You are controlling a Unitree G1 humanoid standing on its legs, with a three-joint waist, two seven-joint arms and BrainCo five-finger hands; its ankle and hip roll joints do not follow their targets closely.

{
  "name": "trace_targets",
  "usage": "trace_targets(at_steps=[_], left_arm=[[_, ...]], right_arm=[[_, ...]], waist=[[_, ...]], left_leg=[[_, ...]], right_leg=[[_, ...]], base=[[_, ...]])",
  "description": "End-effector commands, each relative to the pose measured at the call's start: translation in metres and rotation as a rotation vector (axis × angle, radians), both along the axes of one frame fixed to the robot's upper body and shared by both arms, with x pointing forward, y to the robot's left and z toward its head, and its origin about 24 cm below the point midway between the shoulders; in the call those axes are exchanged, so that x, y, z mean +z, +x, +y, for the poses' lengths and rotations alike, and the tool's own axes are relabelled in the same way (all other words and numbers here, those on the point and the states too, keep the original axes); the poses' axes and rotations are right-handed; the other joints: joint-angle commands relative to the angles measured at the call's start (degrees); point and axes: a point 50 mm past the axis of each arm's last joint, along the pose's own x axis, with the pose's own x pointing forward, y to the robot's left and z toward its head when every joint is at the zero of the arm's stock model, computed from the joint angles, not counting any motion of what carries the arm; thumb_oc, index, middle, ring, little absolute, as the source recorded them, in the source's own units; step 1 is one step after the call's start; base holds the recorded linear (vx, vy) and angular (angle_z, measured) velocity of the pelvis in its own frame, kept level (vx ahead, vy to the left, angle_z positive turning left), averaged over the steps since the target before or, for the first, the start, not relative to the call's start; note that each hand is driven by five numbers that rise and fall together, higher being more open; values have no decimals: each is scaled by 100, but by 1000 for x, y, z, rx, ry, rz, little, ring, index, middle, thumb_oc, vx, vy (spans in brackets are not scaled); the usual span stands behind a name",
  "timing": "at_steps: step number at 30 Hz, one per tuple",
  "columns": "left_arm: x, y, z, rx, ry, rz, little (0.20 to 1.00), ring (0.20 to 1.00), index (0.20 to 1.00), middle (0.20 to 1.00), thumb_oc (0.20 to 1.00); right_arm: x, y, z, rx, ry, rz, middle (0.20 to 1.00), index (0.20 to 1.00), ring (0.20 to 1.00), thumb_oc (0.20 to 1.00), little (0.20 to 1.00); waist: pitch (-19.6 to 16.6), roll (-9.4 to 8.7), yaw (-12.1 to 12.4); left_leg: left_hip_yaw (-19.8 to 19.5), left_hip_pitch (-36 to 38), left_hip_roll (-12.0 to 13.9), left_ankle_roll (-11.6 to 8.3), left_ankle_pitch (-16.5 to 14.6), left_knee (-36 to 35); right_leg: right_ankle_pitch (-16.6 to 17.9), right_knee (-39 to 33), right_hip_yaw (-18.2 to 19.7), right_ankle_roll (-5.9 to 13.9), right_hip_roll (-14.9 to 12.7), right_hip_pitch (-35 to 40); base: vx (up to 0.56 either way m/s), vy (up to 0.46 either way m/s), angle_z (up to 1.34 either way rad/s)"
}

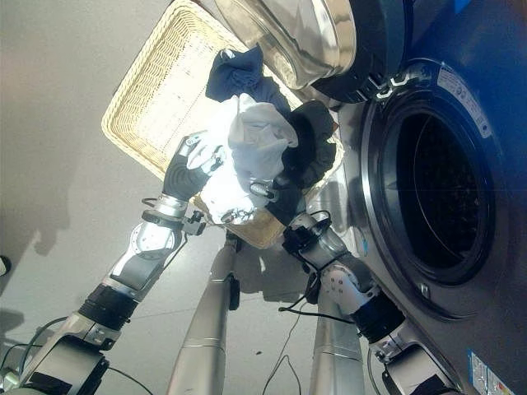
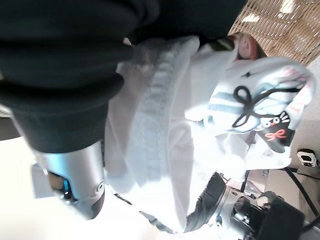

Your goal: Put the clothes into the washing machine.

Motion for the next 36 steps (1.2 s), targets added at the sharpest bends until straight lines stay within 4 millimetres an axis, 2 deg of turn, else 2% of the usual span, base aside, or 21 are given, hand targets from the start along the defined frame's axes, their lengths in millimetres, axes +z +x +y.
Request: trace_targets(at_steps=[1, 2, 9, 19, 20, 21, 24, 29, 34, 36], left_arm=[[27, -29, -34, -121, 74, -250, 200, 200, 200, 200, 200], [27, -31, -34, -100, 98, -285, 200, 200, 200, 200, 200], [32, -37, -36, -9, 204, -422, 200, 200, 200, 200, 200], [33, -35, -34, 78, 244, -481, 200, 200, 200, 200, 200], [34, -35, -30, 108, 200, -488, 906, 906, 906, 906, 906], [34, -34, -28, 124, 178, -488, 1000, 1000, 1000, 1000, 1000], [33, -31, -19, 214, 61, -491, 1000, 1000, 1000, 1000, 1000], [27, -32, 1, 259, -302, -425, 1000, 1000, 1000, 1000, 1000], [21, -36, 8, 286, -508, -412, 1000, 1000, 1000, 1000, 1000], [21, -42, 10, 325, -603, -463, 1000, 1000, 1000, 1000, 1000]], right_arm=[[34, -30, 29, 148, 121, -142, 420, 420, 420, 420, 420], [33, -29, 28, 143, 123, -134, 200, 200, 200, 200, 200], [31, -28, 19, 139, 167, -109, 200, 200, 200, 200, 200], [35, -29, 14, 122, 193, -131, 200, 200, 200, 200, 200], [35, -29, 13, 117, 205, -132, 200, 200, 200, 200, 200], [35, -29, 13, 116, 214, -131, 200, 200, 200, 200, 200], [37, -28, 10, 107, 250, -128, 200, 200, 200, 200, 200], [39, -25, 7, 72, 322, -137, 200, 200, 200, 200, 200], [42, -23, 8, 47, 368, -126, 200, 200, 200, 200, 200], [45, -20, 6, 19, 402, -111, 200, 200, 200, 200, 200]], waist=[[-115, 53, 3], [-115, 55, 3], [-115, 57, -1], [-115, 70, -3], [-115, 67, -3], [-115, 67, 1], [-115, 57, 15], [-115, 46, 72], [-115, 22, 106], [-115, 4, 118]], left_leg=[[238, -46, -458, 282, -723, 664], [246, -52, -444, 282, -724, 667], [244, -34, -445, 277, -718, 635], [253, -70, -422, 254, -716, 657], [252, -65, -421, 255, -710, 641], [255, -57, -416, 257, -708, 628], [232, -81, -418, 254, -706, 635], [167, -109, -439, 257, -692, 608], [143, -130, -455, 260, -694, 615], [139, -155, -467, 250, -693, 634]], right_leg=[[1180, -1535, -200, 654, 246, 342], [1171, -1518, -200, 654, 244, 330], [1177, -1528, -216, 672, 232, 338], [1187, -1510, -218, 697, 205, 302], [1188, -1521, -213, 698, 219, 306], [1182, -1520, -215, 702, 217, 313], [1180, -1522, -215, 699, 221, 300], [1178, -1528, -236, 700, 216, 280], [1171, -1512, -259, 694, 225, 269], [1169, -1503, -268, 683, 232, 259]], base=[[0, 0, 0], [0, 0, 0], [0, 0, 0], [0, 0, 0], [0, 0, 0], [0, 0, 0], [0, 0, 0], [-3, -13, 0], [-1, -6, 0], [-1, -10, 2]])
